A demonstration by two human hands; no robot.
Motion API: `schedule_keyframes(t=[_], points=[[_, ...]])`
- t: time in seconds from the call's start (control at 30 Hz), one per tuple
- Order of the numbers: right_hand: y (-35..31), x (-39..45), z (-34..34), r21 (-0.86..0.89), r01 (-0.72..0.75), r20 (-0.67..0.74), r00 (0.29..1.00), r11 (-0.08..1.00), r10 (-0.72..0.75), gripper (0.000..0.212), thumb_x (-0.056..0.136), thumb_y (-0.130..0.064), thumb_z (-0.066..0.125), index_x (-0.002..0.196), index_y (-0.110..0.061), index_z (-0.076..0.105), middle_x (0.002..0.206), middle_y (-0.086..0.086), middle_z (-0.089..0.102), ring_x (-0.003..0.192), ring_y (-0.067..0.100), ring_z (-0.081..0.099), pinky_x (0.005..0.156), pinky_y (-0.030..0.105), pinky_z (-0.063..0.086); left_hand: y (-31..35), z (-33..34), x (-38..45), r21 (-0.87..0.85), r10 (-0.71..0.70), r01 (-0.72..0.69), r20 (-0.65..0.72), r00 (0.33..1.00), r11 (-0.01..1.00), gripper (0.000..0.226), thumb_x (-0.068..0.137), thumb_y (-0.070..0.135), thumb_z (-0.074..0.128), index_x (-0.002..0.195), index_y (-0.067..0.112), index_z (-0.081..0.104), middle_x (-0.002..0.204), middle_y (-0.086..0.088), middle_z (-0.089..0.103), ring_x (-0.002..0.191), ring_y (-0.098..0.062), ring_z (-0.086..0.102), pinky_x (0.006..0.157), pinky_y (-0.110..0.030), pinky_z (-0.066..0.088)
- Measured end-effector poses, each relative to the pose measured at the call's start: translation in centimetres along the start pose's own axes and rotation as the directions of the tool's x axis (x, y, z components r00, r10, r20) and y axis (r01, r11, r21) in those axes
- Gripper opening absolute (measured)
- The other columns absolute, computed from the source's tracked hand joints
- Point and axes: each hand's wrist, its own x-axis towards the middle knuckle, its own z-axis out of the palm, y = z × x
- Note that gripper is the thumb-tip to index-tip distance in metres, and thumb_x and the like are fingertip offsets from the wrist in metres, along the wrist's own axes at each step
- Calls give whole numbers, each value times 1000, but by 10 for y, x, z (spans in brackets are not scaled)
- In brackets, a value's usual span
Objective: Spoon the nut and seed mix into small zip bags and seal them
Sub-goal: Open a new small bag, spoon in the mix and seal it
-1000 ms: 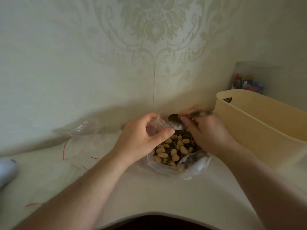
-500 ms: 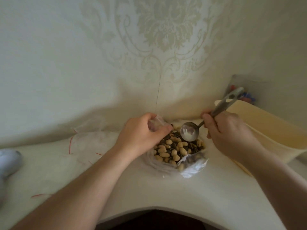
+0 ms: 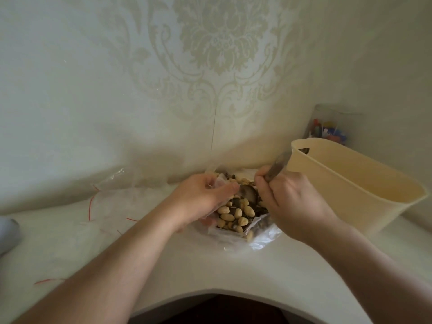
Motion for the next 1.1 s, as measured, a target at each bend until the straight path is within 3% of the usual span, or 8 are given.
schedule_keyframes(t=[0.13,0.27,0.47,0.6,0.67,0.8,0.93,1.1], points=[[2,4,12,215,-275,-38,956,937,289,48,110,-30,40,73,-7,59,57,7,60,47,18,54,52,41,49,1,0,1,-46,-8,8,12,1000,999,33,87,55,77,81,24,73,77,0,70,70,-17,71,66,-46,66],[13,8,25,489,-600,82,754,633,652,34,107,-28,44,90,-11,67,71,4,74,57,16,68,56,34,57,11,-2,-3,-223,-107,115,48,993,968,39,89,47,76,104,11,73,95,-10,69,76,-23,72,73,-45,66],[25,9,32,672,-636,183,638,379,748,24,104,-21,45,99,-8,65,76,13,76,59,21,68,59,34,55,21,-16,-2,-183,-11,11,3,1000,983,64,68,61,76,106,10,71,97,-8,67,80,-20,68,62,-38,61],[26,9,21,688,-584,111,670,430,734,24,105,-20,44,96,-8,64,71,11,74,58,23,66,55,34,52,22,-15,-4,-109,297,-330,-241,924,938,49,84,59,78,113,20,71,96,7,75,92,-10,73,87,-37,61],[25,9,13,659,-560,61,705,502,706,26,107,-22,43,94,-11,63,69,7,73,58,24,67,55,37,52,20,-5,-5,-18,393,-408,-229,890,913,45,86,57,78,118,27,69,108,17,75,104,-3,71,95,-29,56],[27,12,-4,573,-522,-45,749,631,661,29,108,-26,42,90,-16,62,72,4,73,58,19,70,55,35,53,16,12,-8,274,478,-428,-149,866,861,35,80,60,78,108,45,64,106,26,72,97,5,68,82,-17,56],[32,17,-22,518,-485,-137,767,705,627,28,108,-30,42,92,-20,63,73,-1,74,59,15,70,56,30,51,7,22,-7,440,451,-336,-188,872,833,62,76,63,83,126,28,69,94,23,67,95,9,61,78,-13,53],[32,25,-43,452,-417,-194,817,788,543,31,108,-34,40,90,-21,63,71,-6,74,58,15,70,60,36,53,4,26,0,482,401,-259,-220,889,837,60,76,68,81,120,29,70,96,13,71,92,-3,65,79,-27,58]])
